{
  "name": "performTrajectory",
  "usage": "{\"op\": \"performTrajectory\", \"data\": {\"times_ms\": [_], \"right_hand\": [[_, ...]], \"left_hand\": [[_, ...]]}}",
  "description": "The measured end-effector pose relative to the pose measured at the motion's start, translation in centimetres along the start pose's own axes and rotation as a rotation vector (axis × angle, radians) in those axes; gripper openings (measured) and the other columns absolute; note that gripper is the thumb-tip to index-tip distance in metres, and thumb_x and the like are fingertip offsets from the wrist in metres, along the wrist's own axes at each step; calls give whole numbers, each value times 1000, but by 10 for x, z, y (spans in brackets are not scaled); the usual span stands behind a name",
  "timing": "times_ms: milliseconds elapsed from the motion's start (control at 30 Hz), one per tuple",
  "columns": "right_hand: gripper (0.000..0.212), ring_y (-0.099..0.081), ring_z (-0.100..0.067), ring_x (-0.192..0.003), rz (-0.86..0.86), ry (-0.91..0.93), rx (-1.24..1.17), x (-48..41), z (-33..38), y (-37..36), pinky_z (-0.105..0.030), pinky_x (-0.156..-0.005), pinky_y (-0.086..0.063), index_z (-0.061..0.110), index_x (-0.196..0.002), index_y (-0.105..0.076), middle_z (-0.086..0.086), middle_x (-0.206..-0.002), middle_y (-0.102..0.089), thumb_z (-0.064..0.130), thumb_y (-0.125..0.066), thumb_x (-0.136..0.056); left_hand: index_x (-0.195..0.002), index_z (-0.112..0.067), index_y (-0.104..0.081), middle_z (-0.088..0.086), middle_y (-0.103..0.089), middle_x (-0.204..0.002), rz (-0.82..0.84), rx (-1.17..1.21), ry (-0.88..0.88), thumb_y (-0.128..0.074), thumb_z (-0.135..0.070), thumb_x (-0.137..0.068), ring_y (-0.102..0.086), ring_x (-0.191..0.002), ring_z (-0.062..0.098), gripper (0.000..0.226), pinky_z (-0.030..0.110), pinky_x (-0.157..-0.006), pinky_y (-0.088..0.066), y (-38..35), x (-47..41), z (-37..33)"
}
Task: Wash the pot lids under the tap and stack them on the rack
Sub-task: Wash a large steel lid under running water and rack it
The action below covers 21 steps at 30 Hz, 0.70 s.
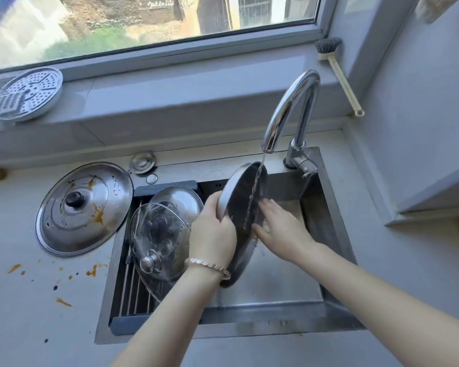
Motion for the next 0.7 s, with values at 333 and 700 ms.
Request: {"op": "performTrajectory", "data": {"times_ms": [333, 700], "right_hand": [[53, -25, -25, -140, 121, -185, -53, 23, -38, -30, -34, -114, -24, 3, -142, -28, -14, -151, -29, 27, -40, -97], [78, 18, -20, -144, -137, -237, -13, -24, 10, 2, -38, -114, 15, 7, -148, 7, -10, -156, 16, 58, -16, -94]], "left_hand": [[-112, -21, -53, 11, -61, -86, -2, -192, -1, -37, 1, -86, -54, -82, 32, 38, 34, -71, -44, 16, 6, -2], [-132, -7, -49, 7, -51, -134, -67, 399, 486, -34, -38, -98, -47, -125, 28, 48, 40, -108, -34, -13, 20, 79]]}}
Point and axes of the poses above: each hand's wrist, its own x-axis away from the middle knuckle, its own y-axis out of the back of the hand, z = x × y, the point moved 10 cm from there along -x, towards the middle knuckle
